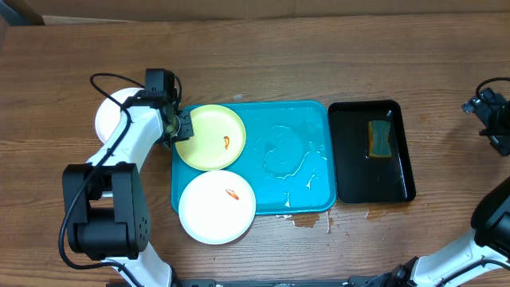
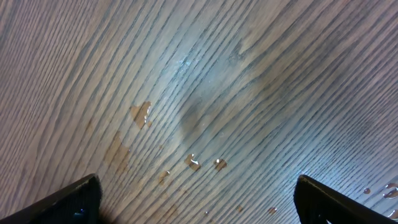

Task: Clean dirty plates on tray and stack at the side
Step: 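Grip the left rim of the light-green plate with the left gripper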

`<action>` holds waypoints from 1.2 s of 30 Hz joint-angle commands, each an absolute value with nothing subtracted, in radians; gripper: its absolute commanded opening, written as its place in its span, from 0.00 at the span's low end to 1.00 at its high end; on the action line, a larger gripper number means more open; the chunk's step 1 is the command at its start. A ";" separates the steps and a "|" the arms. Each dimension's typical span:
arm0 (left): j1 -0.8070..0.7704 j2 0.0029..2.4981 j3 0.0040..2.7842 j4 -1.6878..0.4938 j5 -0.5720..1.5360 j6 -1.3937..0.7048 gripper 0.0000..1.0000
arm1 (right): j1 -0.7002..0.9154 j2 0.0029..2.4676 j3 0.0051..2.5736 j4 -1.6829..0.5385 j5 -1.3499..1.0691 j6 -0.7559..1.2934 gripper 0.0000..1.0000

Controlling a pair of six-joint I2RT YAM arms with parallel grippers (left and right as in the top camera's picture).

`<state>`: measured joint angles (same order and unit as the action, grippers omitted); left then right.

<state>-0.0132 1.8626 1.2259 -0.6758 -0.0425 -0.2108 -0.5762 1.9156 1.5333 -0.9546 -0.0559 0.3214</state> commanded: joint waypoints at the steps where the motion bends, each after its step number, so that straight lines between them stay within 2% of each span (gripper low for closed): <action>1: -0.020 1.846 1.207 -0.665 -0.059 -0.233 0.27 | -0.578 1.887 1.552 -0.950 -0.057 0.331 1.00; 7: -0.020 1.847 1.207 -0.662 -0.062 -0.233 0.28 | -0.578 1.887 1.552 -0.950 -0.057 0.331 1.00; 10: -0.020 1.856 1.207 -0.659 -0.062 -0.233 0.23 | -0.578 1.887 1.552 -0.950 -0.057 0.331 1.00; 18: -0.020 1.883 1.207 -0.654 -0.051 -0.233 0.21 | -0.578 1.887 1.552 -0.950 -0.057 0.331 1.00; 23: -0.019 1.883 1.209 -0.651 -0.058 -0.232 0.26 | -0.578 1.887 1.552 -0.950 -0.057 0.331 1.00; 36: -0.021 1.892 1.201 -0.653 -0.096 -0.232 0.22 | -0.578 1.887 1.552 -0.950 -0.057 0.331 1.00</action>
<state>-0.0132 1.8683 1.2160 -0.6502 -0.0807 -0.2142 -0.5762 1.9156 1.5333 -0.9550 -0.0559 0.3218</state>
